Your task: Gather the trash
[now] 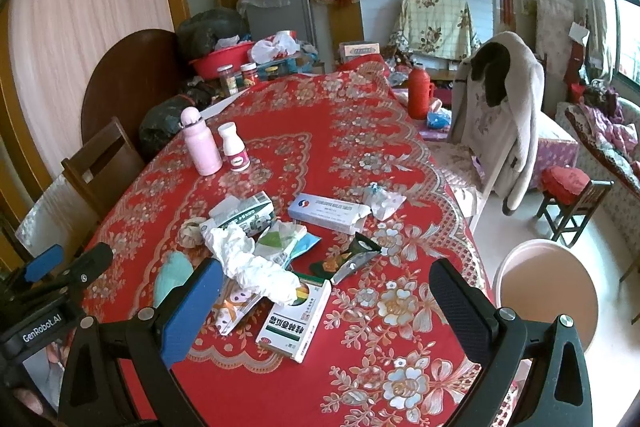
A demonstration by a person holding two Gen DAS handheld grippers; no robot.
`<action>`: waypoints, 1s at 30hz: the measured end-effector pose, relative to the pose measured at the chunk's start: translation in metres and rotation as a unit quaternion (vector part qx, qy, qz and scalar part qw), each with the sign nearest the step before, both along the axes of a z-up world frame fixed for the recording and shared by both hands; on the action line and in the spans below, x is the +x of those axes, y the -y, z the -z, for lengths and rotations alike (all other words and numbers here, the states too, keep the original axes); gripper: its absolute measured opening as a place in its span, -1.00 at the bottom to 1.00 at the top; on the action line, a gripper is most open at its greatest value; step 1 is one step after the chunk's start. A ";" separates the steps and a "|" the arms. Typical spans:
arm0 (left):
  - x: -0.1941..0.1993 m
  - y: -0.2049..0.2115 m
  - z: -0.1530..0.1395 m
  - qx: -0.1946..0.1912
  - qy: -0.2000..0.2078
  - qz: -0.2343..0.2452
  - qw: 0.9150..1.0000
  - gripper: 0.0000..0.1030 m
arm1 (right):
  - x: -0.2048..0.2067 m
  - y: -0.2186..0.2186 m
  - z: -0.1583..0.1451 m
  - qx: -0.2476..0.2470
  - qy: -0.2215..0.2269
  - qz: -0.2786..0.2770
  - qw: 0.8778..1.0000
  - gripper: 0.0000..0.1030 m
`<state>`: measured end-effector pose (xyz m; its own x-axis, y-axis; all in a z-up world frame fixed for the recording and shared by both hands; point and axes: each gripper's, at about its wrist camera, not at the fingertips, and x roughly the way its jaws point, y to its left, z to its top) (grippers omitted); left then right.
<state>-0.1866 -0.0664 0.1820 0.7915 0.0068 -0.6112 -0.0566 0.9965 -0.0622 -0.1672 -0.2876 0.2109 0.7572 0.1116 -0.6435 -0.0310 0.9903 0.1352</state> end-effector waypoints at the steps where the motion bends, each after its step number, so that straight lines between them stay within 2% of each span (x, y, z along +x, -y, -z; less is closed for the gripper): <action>1: 0.000 -0.001 0.001 0.000 -0.001 0.000 1.000 0.99 | 0.001 -0.001 0.001 0.000 -0.003 -0.002 1.000 0.99; 22: 0.040 -0.018 0.010 -0.004 -0.032 -0.004 0.999 0.99 | 0.035 -0.024 0.021 -0.006 -0.034 -0.030 0.999 0.99; 30: 0.052 -0.046 0.021 -0.018 -0.060 -0.006 0.998 0.99 | 0.056 -0.039 0.039 -0.010 -0.063 -0.060 0.996 0.97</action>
